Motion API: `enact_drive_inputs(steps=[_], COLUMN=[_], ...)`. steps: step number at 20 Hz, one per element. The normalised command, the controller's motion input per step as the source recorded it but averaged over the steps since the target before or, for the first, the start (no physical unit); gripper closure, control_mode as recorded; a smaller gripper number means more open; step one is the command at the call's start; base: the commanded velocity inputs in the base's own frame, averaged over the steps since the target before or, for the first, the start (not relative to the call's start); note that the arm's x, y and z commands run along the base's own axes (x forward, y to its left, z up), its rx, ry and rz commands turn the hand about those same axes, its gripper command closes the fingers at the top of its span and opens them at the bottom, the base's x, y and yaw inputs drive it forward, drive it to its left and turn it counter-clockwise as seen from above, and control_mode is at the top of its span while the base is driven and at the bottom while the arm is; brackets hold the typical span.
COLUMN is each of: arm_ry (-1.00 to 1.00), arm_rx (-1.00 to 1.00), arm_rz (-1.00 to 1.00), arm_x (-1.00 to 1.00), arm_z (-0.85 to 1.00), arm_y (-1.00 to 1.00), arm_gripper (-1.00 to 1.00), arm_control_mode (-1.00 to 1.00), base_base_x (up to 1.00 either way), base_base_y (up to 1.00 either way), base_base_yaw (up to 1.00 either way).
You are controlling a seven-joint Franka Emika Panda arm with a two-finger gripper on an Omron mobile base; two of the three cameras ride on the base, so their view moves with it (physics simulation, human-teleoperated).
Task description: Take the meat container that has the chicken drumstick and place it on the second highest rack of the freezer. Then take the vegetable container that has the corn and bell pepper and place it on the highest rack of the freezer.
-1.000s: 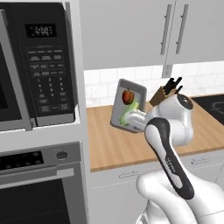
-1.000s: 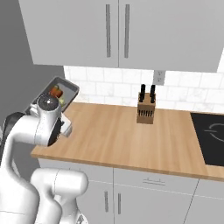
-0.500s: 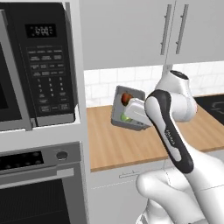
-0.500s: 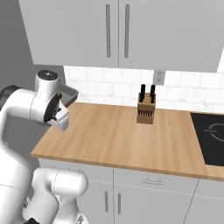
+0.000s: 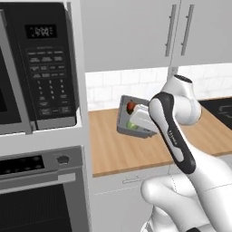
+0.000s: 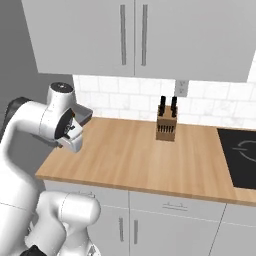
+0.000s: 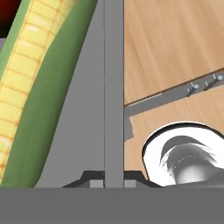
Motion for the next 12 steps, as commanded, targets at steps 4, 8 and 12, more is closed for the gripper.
enact_drive_inputs(steps=[4,8,12], arm_ry=[0.0,0.0,0.0], arm_rx=[0.0,0.0,0.0], arm_rz=[0.0,0.0,0.0], arm_x=[0.0,0.0,0.0], arm_z=[0.0,0.0,0.0], arm_y=[0.0,0.0,0.0], arm_gripper=[1.0,1.0,1.0], arm_control_mode=[1.0,1.0,1.0], base_base_x=[-0.97,-0.96,-0.44], base_base_y=[-0.18,0.24,0.51], base_base_yaw=[0.15,0.46,0.67])
